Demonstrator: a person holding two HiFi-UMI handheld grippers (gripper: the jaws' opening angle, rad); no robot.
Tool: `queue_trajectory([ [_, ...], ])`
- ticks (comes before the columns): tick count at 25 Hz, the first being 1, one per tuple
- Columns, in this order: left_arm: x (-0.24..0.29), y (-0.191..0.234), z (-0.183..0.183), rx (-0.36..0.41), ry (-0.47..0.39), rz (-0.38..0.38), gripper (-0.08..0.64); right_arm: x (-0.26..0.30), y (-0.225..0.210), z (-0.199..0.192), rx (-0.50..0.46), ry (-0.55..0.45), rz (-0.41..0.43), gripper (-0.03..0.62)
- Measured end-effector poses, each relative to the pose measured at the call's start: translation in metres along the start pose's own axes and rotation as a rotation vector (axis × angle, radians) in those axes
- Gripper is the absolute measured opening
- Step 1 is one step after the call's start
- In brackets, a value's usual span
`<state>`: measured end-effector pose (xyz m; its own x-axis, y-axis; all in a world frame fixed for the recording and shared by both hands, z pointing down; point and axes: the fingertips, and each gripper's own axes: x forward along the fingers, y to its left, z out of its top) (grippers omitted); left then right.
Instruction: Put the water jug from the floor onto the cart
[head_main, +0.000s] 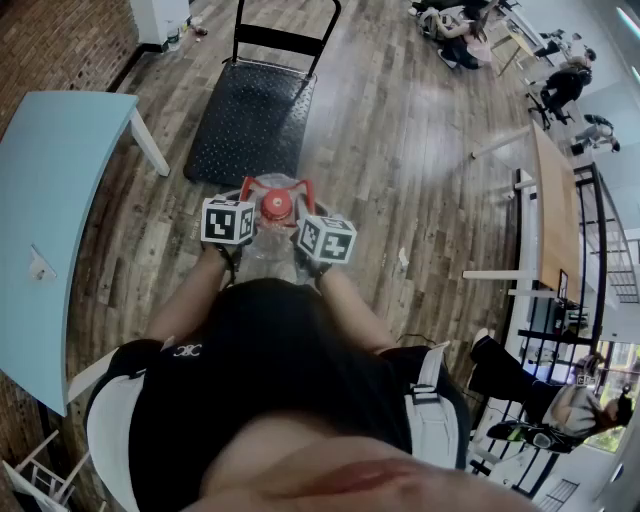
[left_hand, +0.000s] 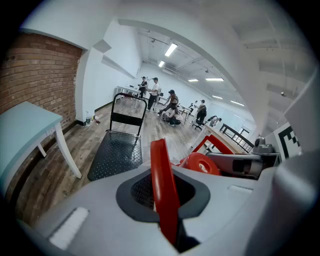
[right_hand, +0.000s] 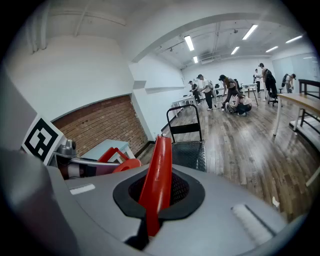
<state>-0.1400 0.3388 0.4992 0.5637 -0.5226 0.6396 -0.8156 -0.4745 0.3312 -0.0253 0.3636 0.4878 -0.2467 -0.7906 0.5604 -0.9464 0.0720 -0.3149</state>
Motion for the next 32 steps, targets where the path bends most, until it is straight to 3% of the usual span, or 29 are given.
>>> queue_trajectory([
  [11,-0.001,-0.014,-0.003,0.01,-0.002,0.002,0.017,-0.01,-0.008,-0.003,0.016,-0.003,0.008,0.014],
  [32,0.036,-0.03,-0.003,-0.017,0.05,0.096,0.026,0.012,-0.041,0.011,0.049,0.032,0.135,0.015],
])
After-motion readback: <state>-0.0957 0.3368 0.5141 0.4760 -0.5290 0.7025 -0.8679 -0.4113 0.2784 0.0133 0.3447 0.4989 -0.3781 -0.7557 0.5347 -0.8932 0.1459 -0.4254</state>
